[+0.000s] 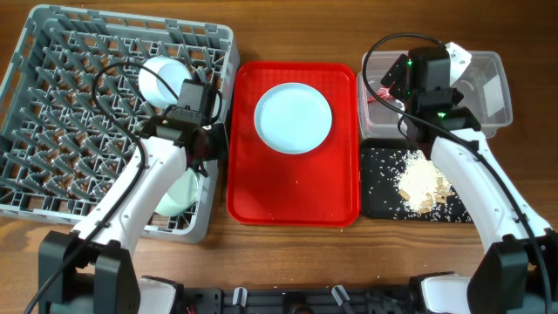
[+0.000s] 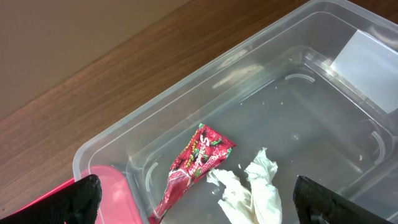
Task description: Sort waste into correct bins and load items into the dishwasher rack
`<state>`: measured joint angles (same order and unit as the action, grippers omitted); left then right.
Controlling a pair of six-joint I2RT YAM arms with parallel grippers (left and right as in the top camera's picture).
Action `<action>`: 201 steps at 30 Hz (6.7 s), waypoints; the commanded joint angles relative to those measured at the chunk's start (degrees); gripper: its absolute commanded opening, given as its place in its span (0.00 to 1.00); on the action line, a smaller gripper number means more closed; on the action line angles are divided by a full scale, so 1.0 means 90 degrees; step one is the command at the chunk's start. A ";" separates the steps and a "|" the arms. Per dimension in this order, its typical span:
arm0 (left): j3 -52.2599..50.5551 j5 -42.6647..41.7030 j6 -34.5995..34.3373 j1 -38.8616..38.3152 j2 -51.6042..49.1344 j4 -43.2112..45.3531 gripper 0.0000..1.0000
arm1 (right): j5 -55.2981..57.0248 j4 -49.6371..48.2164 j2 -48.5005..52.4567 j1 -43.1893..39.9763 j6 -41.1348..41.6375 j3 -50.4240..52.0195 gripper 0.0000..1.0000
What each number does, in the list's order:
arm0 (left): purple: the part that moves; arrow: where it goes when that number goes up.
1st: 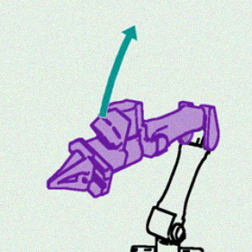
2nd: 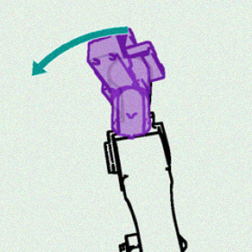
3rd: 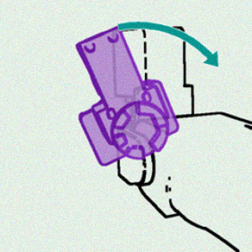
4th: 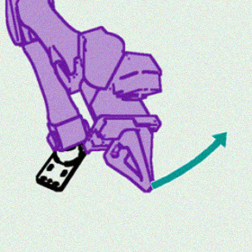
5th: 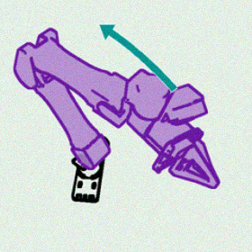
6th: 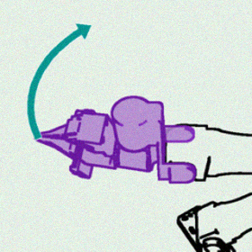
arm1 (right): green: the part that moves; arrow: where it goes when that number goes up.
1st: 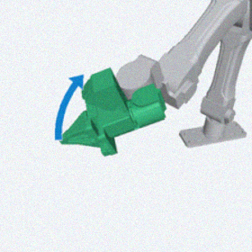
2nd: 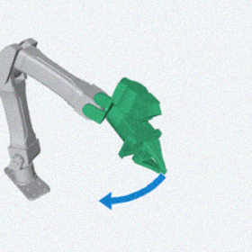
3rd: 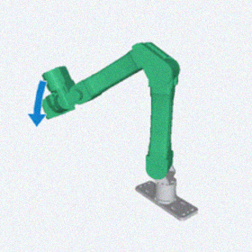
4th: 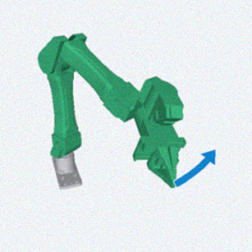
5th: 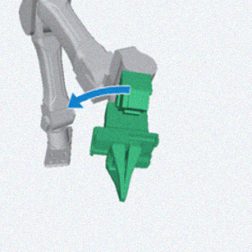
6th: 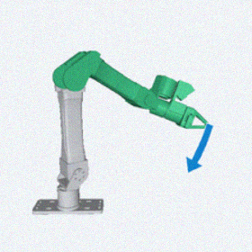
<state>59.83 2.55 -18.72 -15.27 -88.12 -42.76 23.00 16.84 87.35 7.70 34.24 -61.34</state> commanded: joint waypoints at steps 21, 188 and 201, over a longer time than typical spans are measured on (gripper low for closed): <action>0.0019 -0.0233 0.0231 -0.0155 -0.0027 0.0311 0.09 | 0.0107 -0.0010 -0.0104 -0.0019 0.0044 -0.0053 1.00; 0.1564 0.1358 -0.0760 -0.1605 -0.0226 -0.0709 0.49 | 0.0107 -0.0010 -0.0075 -0.0019 0.0046 -0.0051 1.00; 0.1054 -0.0816 -0.0782 -0.2628 -0.3116 0.2540 0.05 | 0.0107 -0.0010 -0.0075 -0.0019 0.0046 -0.0053 1.00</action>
<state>69.78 3.81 -25.85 -37.60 -114.02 -18.90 23.00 16.80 87.35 7.70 34.24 -61.34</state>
